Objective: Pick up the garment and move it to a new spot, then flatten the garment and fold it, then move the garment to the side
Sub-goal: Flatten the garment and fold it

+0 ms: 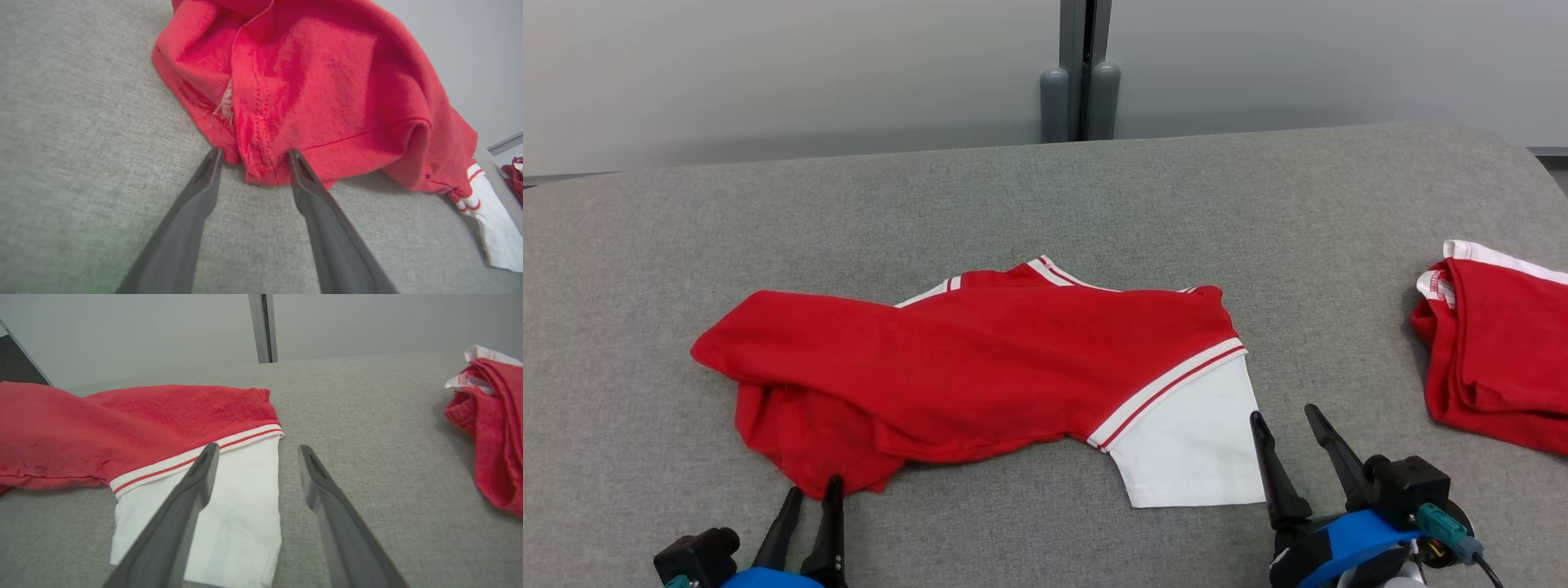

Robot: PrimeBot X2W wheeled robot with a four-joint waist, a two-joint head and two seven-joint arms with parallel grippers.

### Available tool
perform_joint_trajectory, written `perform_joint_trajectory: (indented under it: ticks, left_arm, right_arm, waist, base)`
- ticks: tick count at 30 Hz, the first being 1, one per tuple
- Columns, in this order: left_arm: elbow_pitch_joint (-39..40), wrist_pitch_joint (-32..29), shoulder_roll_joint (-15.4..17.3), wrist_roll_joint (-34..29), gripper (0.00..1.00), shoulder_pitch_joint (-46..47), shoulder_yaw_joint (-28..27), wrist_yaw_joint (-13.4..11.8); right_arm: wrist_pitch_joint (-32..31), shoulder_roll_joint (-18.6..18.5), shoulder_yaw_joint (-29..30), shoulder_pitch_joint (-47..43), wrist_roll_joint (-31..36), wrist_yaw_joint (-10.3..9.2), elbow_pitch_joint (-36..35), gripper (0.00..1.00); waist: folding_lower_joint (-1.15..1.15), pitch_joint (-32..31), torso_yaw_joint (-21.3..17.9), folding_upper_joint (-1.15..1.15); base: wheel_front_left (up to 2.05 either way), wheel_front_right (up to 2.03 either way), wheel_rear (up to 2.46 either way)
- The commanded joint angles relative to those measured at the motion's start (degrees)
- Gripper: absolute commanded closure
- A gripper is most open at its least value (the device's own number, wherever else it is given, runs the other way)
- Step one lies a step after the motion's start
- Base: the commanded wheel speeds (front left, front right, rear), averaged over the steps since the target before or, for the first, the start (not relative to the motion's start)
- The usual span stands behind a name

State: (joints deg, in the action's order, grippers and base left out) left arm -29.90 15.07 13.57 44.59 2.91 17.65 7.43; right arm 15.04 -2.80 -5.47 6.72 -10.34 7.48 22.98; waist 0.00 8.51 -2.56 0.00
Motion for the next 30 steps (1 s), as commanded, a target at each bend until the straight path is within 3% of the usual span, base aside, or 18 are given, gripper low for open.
perform_joint_trajectory:
  ticks: [1,2,3,4,6,30]
  left_arm:
    - [0.18,0.10,0.31,0.17,0.22,1.06,0.24,0.10]
    - [0.32,0.10,0.38,0.07,0.34,1.05,0.35,0.10]
    - [0.42,0.10,0.40,0.02,0.54,1.02,0.45,0.10]
    - [0.46,0.10,0.49,-0.06,0.64,1.01,0.80,0.10]
    - [0.74,0.10,0.74,-0.26,1.00,1.14,1.05,0.10]
    - [5.12,0.10,0.88,-4.75,1.00,-0.27,1.28,0.10]
  right_arm:
    - [0.16,-0.23,-0.12,0.50,-0.02,0.03,-0.16,0.00]
    - [0.16,-0.23,-0.14,0.60,-0.05,0.03,-0.21,0.00]
    - [0.16,-0.23,-0.15,0.66,-0.11,0.03,-0.25,0.00]
    - [0.16,-0.24,-0.18,0.67,-0.18,0.03,-0.24,0.00]
    - [0.16,-0.23,-0.08,0.62,-0.34,0.03,-0.15,0.00]
    - [0.15,-0.23,4.35,1.05,2.92,0.03,13.23,0.00]
  waist:
    - [0.00,0.14,-0.04,0.00]
    - [0.00,0.23,-0.07,0.00]
    - [0.00,0.31,-0.10,0.00]
    - [0.00,0.36,-0.13,0.00]
    - [0.00,0.41,-0.09,0.00]
    - [0.00,-0.37,4.28,0.00]
  base:
    - [0.00,0.00,0.00]
    - [0.00,0.00,0.00]
    - [0.00,0.00,0.00]
    - [0.00,0.00,0.00]
    - [0.00,0.00,0.00]
    - [0.00,0.00,0.00]
